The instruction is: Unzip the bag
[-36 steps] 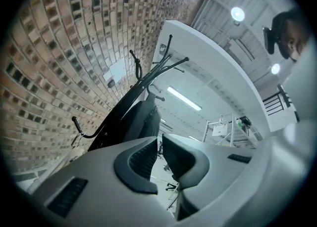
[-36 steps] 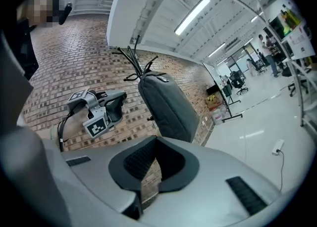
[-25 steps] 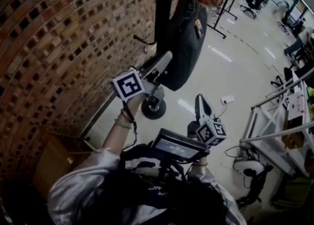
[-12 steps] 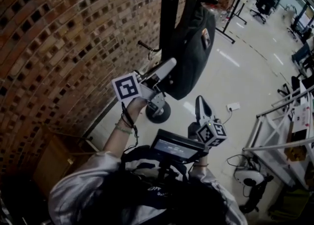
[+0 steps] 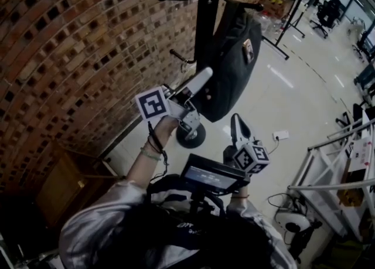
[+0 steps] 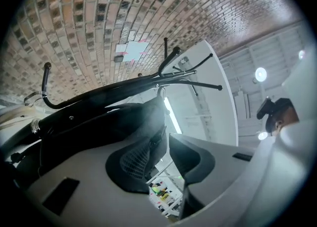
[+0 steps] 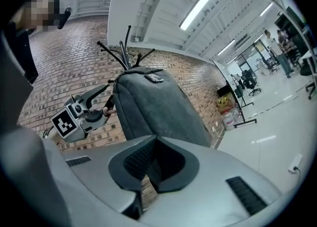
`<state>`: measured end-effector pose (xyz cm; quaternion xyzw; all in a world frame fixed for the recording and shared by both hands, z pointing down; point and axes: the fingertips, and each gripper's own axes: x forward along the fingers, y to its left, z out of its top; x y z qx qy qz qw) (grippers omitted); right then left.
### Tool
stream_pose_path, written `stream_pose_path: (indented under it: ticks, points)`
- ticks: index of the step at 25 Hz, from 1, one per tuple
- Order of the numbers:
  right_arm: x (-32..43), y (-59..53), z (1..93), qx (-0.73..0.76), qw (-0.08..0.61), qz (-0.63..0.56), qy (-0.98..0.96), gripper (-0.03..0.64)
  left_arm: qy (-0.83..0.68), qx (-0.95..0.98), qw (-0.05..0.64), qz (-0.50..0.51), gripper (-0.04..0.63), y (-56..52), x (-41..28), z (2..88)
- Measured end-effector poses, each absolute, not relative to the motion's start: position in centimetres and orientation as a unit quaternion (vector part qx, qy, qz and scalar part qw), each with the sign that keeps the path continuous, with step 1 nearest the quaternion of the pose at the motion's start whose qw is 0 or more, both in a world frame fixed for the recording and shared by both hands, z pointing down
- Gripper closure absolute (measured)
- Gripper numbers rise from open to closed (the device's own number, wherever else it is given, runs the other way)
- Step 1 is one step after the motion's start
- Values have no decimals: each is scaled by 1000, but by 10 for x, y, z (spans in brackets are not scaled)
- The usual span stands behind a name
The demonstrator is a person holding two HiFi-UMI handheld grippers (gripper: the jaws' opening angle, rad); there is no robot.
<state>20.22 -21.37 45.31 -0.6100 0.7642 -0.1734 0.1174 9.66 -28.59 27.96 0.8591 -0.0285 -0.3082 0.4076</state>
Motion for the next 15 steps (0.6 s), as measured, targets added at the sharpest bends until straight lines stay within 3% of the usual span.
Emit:
stream_pose_path:
  ticks: [15]
  points:
    - [220, -211, 465, -603, 125, -177, 768, 625, -30, 869, 368, -330, 485, -280, 100, 266]
